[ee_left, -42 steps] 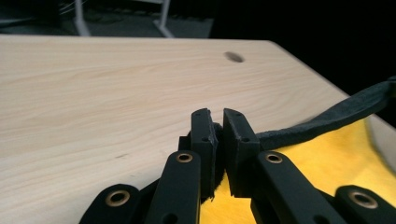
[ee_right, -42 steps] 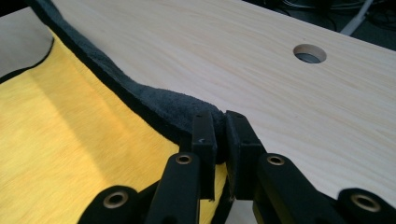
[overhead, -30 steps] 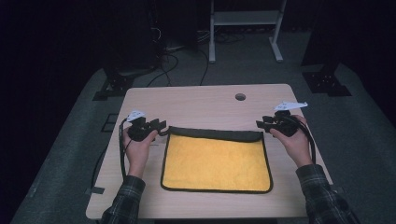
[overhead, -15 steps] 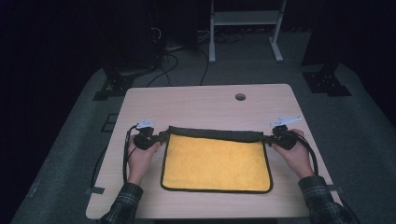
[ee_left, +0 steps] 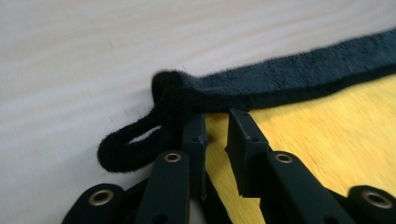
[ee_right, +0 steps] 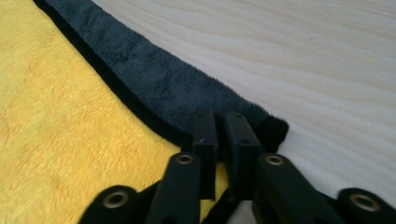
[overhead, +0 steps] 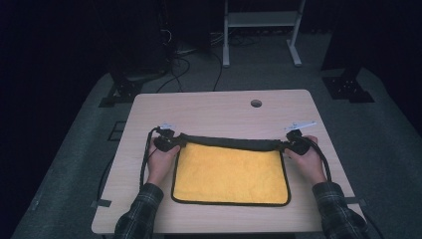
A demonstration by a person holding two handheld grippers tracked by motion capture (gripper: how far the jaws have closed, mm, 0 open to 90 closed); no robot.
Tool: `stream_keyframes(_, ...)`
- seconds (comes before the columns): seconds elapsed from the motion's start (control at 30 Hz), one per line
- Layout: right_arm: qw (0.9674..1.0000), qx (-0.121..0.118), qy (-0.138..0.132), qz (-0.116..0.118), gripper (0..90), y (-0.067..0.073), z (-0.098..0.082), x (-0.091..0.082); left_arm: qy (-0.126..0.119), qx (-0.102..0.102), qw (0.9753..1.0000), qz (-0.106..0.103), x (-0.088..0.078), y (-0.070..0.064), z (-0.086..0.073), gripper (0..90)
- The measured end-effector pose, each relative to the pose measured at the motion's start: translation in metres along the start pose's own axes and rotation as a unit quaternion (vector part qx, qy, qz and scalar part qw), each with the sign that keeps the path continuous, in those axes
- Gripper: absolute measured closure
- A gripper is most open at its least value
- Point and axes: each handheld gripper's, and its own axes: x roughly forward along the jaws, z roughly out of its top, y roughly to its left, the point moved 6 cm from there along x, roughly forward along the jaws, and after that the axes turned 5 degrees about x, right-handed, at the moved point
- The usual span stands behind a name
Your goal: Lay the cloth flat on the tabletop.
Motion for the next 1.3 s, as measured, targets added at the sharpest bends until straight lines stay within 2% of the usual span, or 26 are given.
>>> stream_keyframes(0.07, 1.0000, 0.003, -0.006, -0.001, 79.0, -0.002, 0.006, 0.004, -0.016, 0.000, 0.9999, -0.001, 0.004, 0.004, 0.006, 74.8)
stream_keyframes(0.13, 0.9998, 0.009, -0.019, -0.003, 78.4, -0.004, 0.012, 0.007, -0.031, -0.015, 0.9994, 0.000, 0.006, 0.011, 0.011, 74.2)
stream_keyframes(0.17, 0.9995, 0.012, -0.027, -0.007, 78.1, -0.005, 0.015, 0.007, -0.038, -0.018, 0.9991, 0.007, 0.006, 0.015, 0.014, 74.1)
stream_keyframes(0.2, 0.9995, 0.018, -0.026, -0.010, 77.1, -0.008, 0.017, 0.009, -0.055, -0.030, 0.9979, 0.017, 0.005, 0.020, 0.017, 74.2)
stream_keyframes(0.23, 0.9990, 0.023, -0.030, -0.024, 77.0, -0.012, 0.020, 0.009, -0.055, -0.040, 0.9975, 0.017, 0.004, 0.024, 0.018, 74.7)
stream_keyframes(0.33, 0.9976, 0.031, -0.043, -0.046, 75.3, -0.023, 0.025, 0.007, -0.052, -0.039, 0.9977, 0.020, -0.001, 0.029, 0.017, 73.9)
stream_keyframes(0.43, 0.9968, 0.038, -0.053, -0.047, 74.2, -0.028, 0.025, 0.000, -0.052, -0.033, 0.9980, 0.012, -0.005, 0.025, 0.016, 74.7)
stream_keyframes(0.47, 0.9971, 0.036, -0.054, -0.040, 74.1, -0.026, 0.025, -0.002, -0.050, -0.026, 0.9984, 0.008, -0.006, 0.022, 0.015, 74.9)
stream_keyframes(0.57, 0.9986, 0.023, -0.048, -0.008, 73.6, -0.015, 0.021, -0.007, -0.041, -0.012, 0.9991, -0.005, -0.004, 0.014, 0.016, 75.9)
stream_keyframes(0.63, 0.9990, 0.008, -0.043, 0.001, 73.9, -0.007, 0.018, -0.007, -0.038, -0.008, 0.9991, -0.014, 0.002, 0.007, 0.018, 76.3)
stream_keyframes(0.73, 0.9985, 0.000, -0.043, 0.034, 75.5, 0.010, 0.016, -0.004, -0.030, 0.001, 0.9993, -0.023, 0.012, -0.003, 0.022, 76.3)
stream_keyframes(0.87, 0.9967, -0.039, -0.023, 0.067, 76.1, 0.040, 0.017, 0.012, -0.021, 0.007, 0.9992, -0.034, 0.028, -0.017, 0.029, 75.0)
stream_keyframes(0.97, 0.9950, -0.053, -0.001, 0.085, 75.7, 0.057, 0.014, 0.029, -0.016, 0.010, 0.9992, -0.034, 0.039, -0.020, 0.033, 73.6)
stream_keyframes(1.07, 0.9953, -0.061, 0.010, 0.075, 75.3, 0.060, 0.012, 0.039, -0.026, 0.006, 0.9993, -0.025, 0.047, -0.016, 0.040, 71.1)
stream_keyframes(1.13, 0.9964, -0.049, 0.005, 0.069, 75.3, 0.056, 0.013, 0.040, -0.026, 0.002, 0.9995, -0.020, 0.049, -0.012, 0.042, 70.6)
stream_keyframes(1.23, 0.9981, -0.037, -0.002, 0.049, 75.5, 0.044, 0.014, 0.038, -0.030, 0.003, 0.9995, -0.013, 0.046, -0.008, 0.045, 70.1)
stream_keyframes(1.3, 0.9993, -0.029, -0.012, 0.022, 74.7, 0.031, 0.016, 0.036, -0.032, 0.007, 0.9994, -0.011, 0.045, -0.005, 0.045, 69.0)
